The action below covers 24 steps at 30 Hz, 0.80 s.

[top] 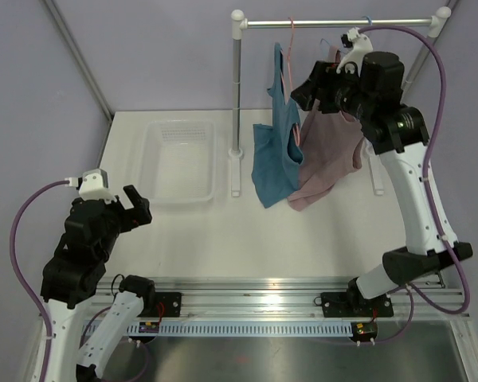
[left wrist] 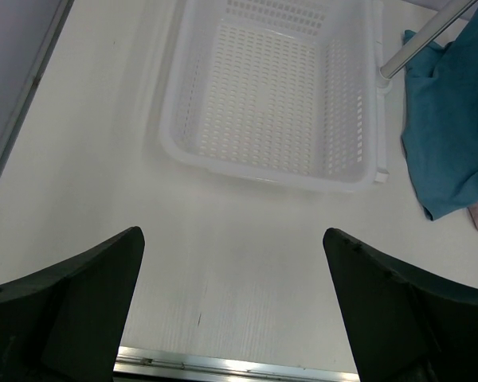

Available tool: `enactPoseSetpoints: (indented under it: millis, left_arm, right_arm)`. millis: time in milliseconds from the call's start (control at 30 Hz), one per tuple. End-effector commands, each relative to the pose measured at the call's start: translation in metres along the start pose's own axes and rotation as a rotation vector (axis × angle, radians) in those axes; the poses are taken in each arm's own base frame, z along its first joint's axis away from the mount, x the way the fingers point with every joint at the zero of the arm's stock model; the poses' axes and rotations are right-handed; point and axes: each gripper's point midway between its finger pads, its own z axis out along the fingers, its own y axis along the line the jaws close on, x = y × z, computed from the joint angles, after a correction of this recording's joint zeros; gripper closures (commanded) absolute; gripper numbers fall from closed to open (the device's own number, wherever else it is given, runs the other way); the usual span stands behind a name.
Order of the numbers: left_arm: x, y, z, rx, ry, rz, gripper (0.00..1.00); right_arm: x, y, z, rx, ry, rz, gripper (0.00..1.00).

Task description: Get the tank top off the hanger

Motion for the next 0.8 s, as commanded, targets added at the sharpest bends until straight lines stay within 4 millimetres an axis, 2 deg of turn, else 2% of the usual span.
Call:
enactPoseSetpoints:
  millis: [0, 33, 67, 100, 133, 167, 233, 267, 300, 367, 400, 500, 533, 600, 633, 767]
  left_arm:
    - [-0.007, -0.008, 0.004, 0.037, -0.030, -0.001, 0.01]
    - [-0.005, -0.007, 0.006, 0.030, -0.021, 0.003, 0.01]
    - [-0.005, -0.007, 0.007, 0.026, -0.019, 0.005, 0.01]
    - [-0.004, -0.006, 0.008, 0.023, -0.016, 0.008, 0.01]
    - [-0.002, -0.006, 0.009, 0.021, -0.010, 0.011, 0.01]
    - [-0.002, -0.005, 0.009, 0.018, -0.008, 0.015, 0.01]
    - [-0.001, -0.006, 0.010, 0.022, -0.002, 0.017, 0.01]
    - [0.000, -0.006, 0.009, 0.024, 0.000, 0.018, 0.01]
    - [0.000, -0.007, 0.010, 0.027, 0.003, 0.021, 0.01]
    - [0.003, -0.007, 0.011, 0.029, 0.011, 0.023, 0.01]
    - [0.004, -0.008, 0.011, 0.034, 0.015, 0.025, 0.01]
    - [0.008, -0.009, 0.013, 0.038, 0.025, 0.030, 0.01]
    - [0.009, -0.008, 0.014, 0.038, 0.027, 0.031, 0.01]
    - [0.009, -0.009, 0.015, 0.042, 0.025, 0.031, 0.01]
    - [0.008, -0.010, 0.015, 0.047, 0.025, 0.031, 0.01]
    - [0.007, -0.016, 0.017, 0.068, 0.039, 0.035, 0.01]
  right_arm:
    - [-0.020, -0.011, 0.020, 0.140, -0.008, -0.121, 0.25]
    - [-0.013, -0.010, 0.026, 0.152, 0.026, -0.135, 0.28]
    - [-0.002, -0.023, 0.047, 0.195, 0.067, -0.158, 0.28]
    - [-0.017, -0.020, 0.049, 0.208, 0.033, -0.176, 0.29]
    - [-0.013, -0.025, 0.054, 0.235, 0.055, -0.190, 0.31]
    - [-0.014, -0.032, 0.070, 0.272, 0.055, -0.218, 0.36]
    - [-0.012, -0.042, 0.082, 0.303, 0.072, -0.245, 0.43]
    - [-0.002, -0.052, 0.098, 0.328, 0.097, -0.252, 0.49]
    - [-0.011, -0.049, 0.098, 0.325, 0.069, -0.254, 0.57]
    - [-0.009, -0.053, 0.108, 0.333, 0.070, -0.259, 0.63]
    - [-0.010, -0.053, 0.110, 0.332, 0.064, -0.259, 0.69]
    - [-0.010, -0.056, 0.115, 0.336, 0.059, -0.270, 0.70]
    - [-0.010, -0.057, 0.116, 0.342, 0.057, -0.269, 0.81]
    - [-0.010, -0.057, 0.115, 0.343, 0.057, -0.266, 0.97]
    - [-0.012, -0.056, 0.114, 0.344, 0.050, -0.263, 1.00]
    - [-0.031, -0.050, 0.099, 0.347, -0.006, -0.263, 1.00]
